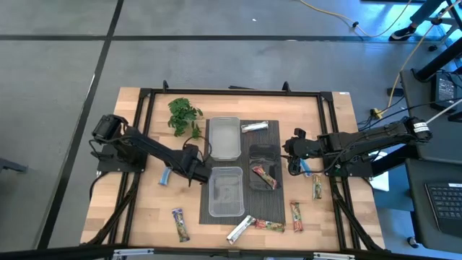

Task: Pick and place Granola Bars by type
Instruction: Put the yellow granola bar into the gray bin

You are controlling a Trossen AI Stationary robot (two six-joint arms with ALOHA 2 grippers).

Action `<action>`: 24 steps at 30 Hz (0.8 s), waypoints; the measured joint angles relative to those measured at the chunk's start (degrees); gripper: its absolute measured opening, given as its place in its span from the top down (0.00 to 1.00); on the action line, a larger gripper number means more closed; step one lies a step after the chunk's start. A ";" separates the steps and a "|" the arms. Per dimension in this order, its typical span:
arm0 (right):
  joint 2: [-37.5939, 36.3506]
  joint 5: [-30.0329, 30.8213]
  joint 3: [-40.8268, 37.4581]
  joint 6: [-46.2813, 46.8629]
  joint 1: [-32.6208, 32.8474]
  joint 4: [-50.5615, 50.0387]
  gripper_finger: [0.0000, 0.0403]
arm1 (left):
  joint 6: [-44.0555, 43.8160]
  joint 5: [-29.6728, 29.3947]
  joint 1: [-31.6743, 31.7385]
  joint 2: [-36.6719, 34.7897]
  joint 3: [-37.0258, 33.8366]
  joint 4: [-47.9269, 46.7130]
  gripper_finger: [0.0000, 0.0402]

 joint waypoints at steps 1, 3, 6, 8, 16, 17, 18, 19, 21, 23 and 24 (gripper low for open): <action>0.00 0.00 0.00 0.00 0.01 0.00 0.51 | 1.65 -0.98 0.31 -0.34 1.34 -1.16 0.79; -0.02 0.00 0.00 0.00 0.01 0.00 0.51 | 4.90 -2.98 1.18 -1.11 4.06 -3.42 0.79; 0.00 0.00 0.00 0.02 0.01 0.02 0.51 | 8.53 -6.40 3.15 -2.08 8.11 -6.51 0.79; -0.02 0.00 0.00 0.02 0.01 0.04 0.51 | 11.22 -9.46 4.81 -2.50 10.65 -6.76 0.79; -0.02 0.00 0.00 0.04 0.00 0.04 0.51 | 26.65 -14.26 12.48 -2.65 15.33 4.84 0.79; -0.02 0.00 0.00 0.03 0.00 0.04 0.51 | 29.61 -13.63 13.47 -2.65 15.33 7.47 0.79; -0.02 0.00 0.00 0.02 0.01 0.04 0.51 | 32.30 -12.76 14.48 -2.50 15.33 10.07 0.79; -0.02 0.00 0.00 0.02 0.01 0.04 0.51 | 34.69 -11.92 15.39 -2.04 15.35 12.65 0.79; -0.02 0.00 0.00 0.04 0.01 0.07 0.51 | 38.22 -10.03 17.04 -1.11 15.31 16.08 0.79; -0.02 0.00 0.00 0.04 0.00 0.06 0.51 | 40.59 -9.24 18.28 0.01 15.30 19.14 0.79; -0.02 0.00 0.00 0.04 0.01 0.04 0.51 | 41.13 -8.60 18.91 0.64 15.33 19.47 0.79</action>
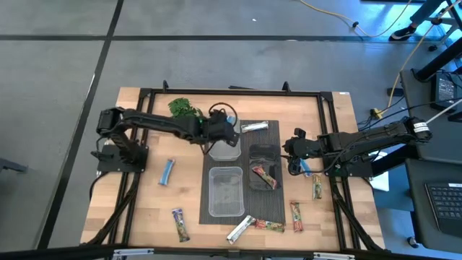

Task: Pick and place Granola Bars by type
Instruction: Put the yellow granola bar into the gray bin

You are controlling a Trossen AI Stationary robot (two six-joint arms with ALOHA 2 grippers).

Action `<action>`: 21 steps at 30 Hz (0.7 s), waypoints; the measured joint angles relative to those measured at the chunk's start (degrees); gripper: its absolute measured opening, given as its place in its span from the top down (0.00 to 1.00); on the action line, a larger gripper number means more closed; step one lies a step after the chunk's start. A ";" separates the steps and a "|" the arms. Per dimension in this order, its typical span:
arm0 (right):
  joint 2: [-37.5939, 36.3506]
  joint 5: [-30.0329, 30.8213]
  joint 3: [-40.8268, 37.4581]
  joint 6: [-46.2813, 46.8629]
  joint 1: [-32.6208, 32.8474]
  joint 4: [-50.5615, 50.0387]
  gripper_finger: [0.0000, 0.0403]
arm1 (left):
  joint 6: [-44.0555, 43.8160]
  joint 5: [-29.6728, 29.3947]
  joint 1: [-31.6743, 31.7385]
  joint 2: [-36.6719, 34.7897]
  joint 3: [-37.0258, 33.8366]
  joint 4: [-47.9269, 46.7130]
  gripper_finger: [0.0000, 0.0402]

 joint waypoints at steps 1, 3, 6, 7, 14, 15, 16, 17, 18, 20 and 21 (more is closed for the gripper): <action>-0.02 0.00 0.00 0.00 0.00 0.04 0.51 | 0.05 0.49 0.44 0.71 0.00 -0.12 0.79; -0.02 0.00 0.00 0.00 0.00 -0.04 0.51 | -0.04 1.99 1.31 2.47 -0.02 -0.12 0.79; -0.02 0.00 0.00 -0.01 -0.01 -0.05 0.51 | -0.46 3.26 2.06 5.09 -0.07 0.38 0.79; -0.02 0.00 0.00 -0.03 0.00 0.00 0.51 | -0.39 3.82 2.29 5.91 -0.07 1.21 0.79; -0.02 0.00 0.00 -0.04 -0.02 0.00 0.51 | -0.32 8.97 3.28 11.12 -0.07 2.70 0.79; -0.02 0.00 0.00 -0.04 0.00 0.02 0.51 | -0.35 9.67 3.29 11.68 -0.07 2.71 0.79; -0.02 0.00 0.00 -0.04 -0.01 0.02 0.51 | -0.37 10.51 3.29 12.24 -0.09 2.49 0.79; -0.02 0.00 0.00 -0.03 -0.01 0.02 0.51 | -0.39 11.24 3.29 12.61 -0.09 2.55 0.79; -0.02 0.00 0.00 -0.02 -0.01 0.00 0.51 | -0.35 11.92 3.29 12.72 -0.09 2.61 0.79; -0.02 0.00 0.00 -0.09 0.00 0.02 0.51 | 0.75 13.25 3.29 12.70 -0.09 2.59 0.79; -0.02 0.00 0.00 -0.09 0.00 0.02 0.51 | 1.46 13.84 3.28 12.70 -0.09 2.69 0.79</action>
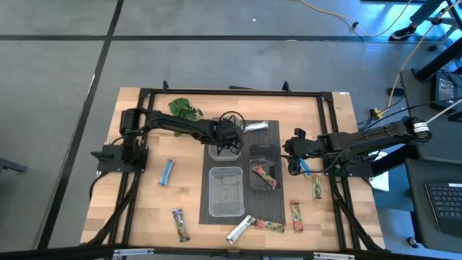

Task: Pick and place Granola Bars by type
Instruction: Put the yellow granola bar into the gray bin, then put the blue granola bar into the transparent bin

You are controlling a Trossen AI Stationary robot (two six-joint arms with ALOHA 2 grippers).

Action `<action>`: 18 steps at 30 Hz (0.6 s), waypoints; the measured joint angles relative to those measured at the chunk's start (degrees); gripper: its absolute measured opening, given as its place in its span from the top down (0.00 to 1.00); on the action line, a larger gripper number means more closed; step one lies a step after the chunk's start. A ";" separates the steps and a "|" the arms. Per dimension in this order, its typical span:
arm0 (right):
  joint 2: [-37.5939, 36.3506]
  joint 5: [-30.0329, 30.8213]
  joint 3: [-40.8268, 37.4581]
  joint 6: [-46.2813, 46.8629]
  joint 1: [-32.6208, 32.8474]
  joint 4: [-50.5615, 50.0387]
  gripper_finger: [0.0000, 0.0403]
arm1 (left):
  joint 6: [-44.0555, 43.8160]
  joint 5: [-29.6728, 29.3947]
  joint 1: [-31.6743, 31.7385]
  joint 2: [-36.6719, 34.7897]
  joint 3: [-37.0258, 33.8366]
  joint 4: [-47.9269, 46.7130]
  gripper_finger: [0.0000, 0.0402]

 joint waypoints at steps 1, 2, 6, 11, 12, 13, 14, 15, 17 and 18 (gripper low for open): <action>0.00 0.00 0.00 0.02 0.00 0.00 0.51 | 0.42 0.27 -0.03 -0.04 0.00 -0.04 0.79; 0.01 0.00 0.00 0.04 -0.01 0.00 0.51 | 0.49 0.65 -0.02 -0.24 0.00 -0.12 0.79; 0.02 0.00 0.00 0.05 0.00 -0.01 0.51 | 1.15 1.66 0.02 -0.79 0.00 0.24 0.78; 0.02 0.00 0.00 0.07 -0.02 -0.04 0.51 | 2.61 2.11 -0.01 -1.44 0.02 1.12 0.73; 0.02 0.00 0.00 0.07 0.00 -0.05 0.51 | 2.97 2.11 0.01 -1.50 0.02 1.42 0.72; 0.02 0.00 0.00 0.07 0.00 -0.04 0.51 | 3.59 2.11 0.02 -1.55 0.02 1.60 0.70; 0.02 0.00 0.00 0.07 0.00 -0.04 0.51 | 4.18 2.12 0.02 -1.57 0.02 1.52 0.69; 0.02 0.00 0.00 0.07 0.00 -0.05 0.51 | 4.59 2.22 0.02 -1.57 0.02 1.46 0.67; 0.02 0.00 0.00 0.07 0.00 -0.07 0.51 | 4.75 2.35 0.02 -1.57 0.02 1.49 0.64; 0.02 0.00 0.00 0.07 -0.01 -0.07 0.51 | 5.01 2.33 0.00 -1.59 0.02 1.45 0.62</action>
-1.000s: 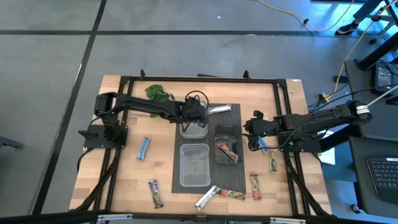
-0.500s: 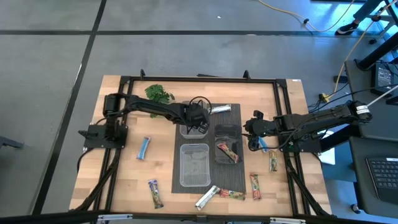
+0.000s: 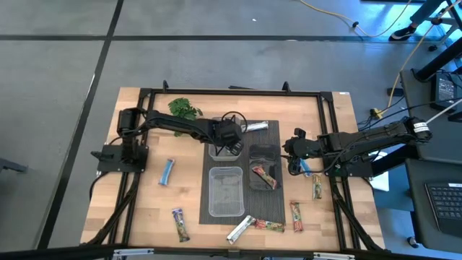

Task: Pick and place Granola Bars by type
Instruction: Put the blue granola bar into the transparent bin

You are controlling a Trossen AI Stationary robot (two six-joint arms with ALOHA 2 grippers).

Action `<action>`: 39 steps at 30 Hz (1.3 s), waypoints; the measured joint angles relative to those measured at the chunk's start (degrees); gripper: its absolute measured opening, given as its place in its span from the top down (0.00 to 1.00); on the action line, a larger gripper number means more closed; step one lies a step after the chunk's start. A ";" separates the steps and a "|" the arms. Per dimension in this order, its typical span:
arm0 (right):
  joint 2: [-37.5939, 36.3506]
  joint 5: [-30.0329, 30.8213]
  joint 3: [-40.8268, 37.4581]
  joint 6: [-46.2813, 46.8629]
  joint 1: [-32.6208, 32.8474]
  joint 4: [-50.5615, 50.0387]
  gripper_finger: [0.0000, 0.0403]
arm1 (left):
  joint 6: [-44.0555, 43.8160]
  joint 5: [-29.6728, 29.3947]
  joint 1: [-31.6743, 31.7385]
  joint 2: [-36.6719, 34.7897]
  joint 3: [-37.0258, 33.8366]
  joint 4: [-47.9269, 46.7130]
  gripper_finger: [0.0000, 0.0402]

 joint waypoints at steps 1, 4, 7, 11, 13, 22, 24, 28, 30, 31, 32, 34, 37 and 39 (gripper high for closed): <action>0.00 0.00 0.00 0.00 -0.01 0.00 0.51 | 0.55 0.02 0.03 -0.36 -0.03 -0.25 0.61; 0.02 0.00 0.00 -0.03 0.01 0.00 0.51 | 2.40 -0.09 0.15 -3.71 0.08 -0.36 0.59; 0.02 0.00 0.00 -0.04 0.00 -0.03 0.51 | 3.55 -1.71 0.03 -8.51 0.10 -0.62 0.59; 0.02 0.00 -0.01 -0.11 0.01 -0.31 0.51 | 5.97 -3.50 -1.42 -15.47 0.11 -0.99 0.59; 0.02 0.00 -0.01 -0.13 0.01 -0.41 0.51 | 6.58 -3.49 -2.75 -18.39 0.15 -1.09 0.60; 0.02 0.00 -0.02 0.00 0.01 -1.24 0.51 | 5.77 -1.16 -11.44 -24.33 0.13 -7.50 0.59; 0.02 0.00 -0.02 0.00 0.01 -1.20 0.51 | 5.69 -1.18 -12.81 -24.33 0.11 -6.76 0.59; 0.02 0.00 -0.02 0.00 0.01 -1.16 0.51 | 5.04 -1.33 -14.17 -23.79 0.11 -6.35 0.56; 0.02 -0.02 -0.02 -0.05 0.01 -1.11 0.51 | 5.57 -1.28 -14.49 -23.61 0.07 -6.53 0.52; 0.02 -0.01 -0.02 -0.03 0.01 -1.16 0.51 | 5.87 -1.33 -14.66 -23.47 0.10 -6.19 0.50; 0.02 0.00 -0.02 -0.02 0.01 -1.16 0.51 | 6.50 -1.34 -14.74 -23.33 0.11 -6.06 0.47; 0.02 0.00 -0.02 -0.23 0.01 -1.18 0.51 | 9.84 -0.96 -14.74 -23.17 0.07 -6.51 0.43; 0.02 -0.01 -0.02 -2.38 0.01 -1.18 0.51 | 13.24 -0.89 -14.74 -23.22 0.09 -6.18 0.39; 0.02 -0.02 -0.02 -2.82 0.01 -1.28 0.51 | 15.02 -0.96 -14.74 -23.22 0.09 -6.38 0.37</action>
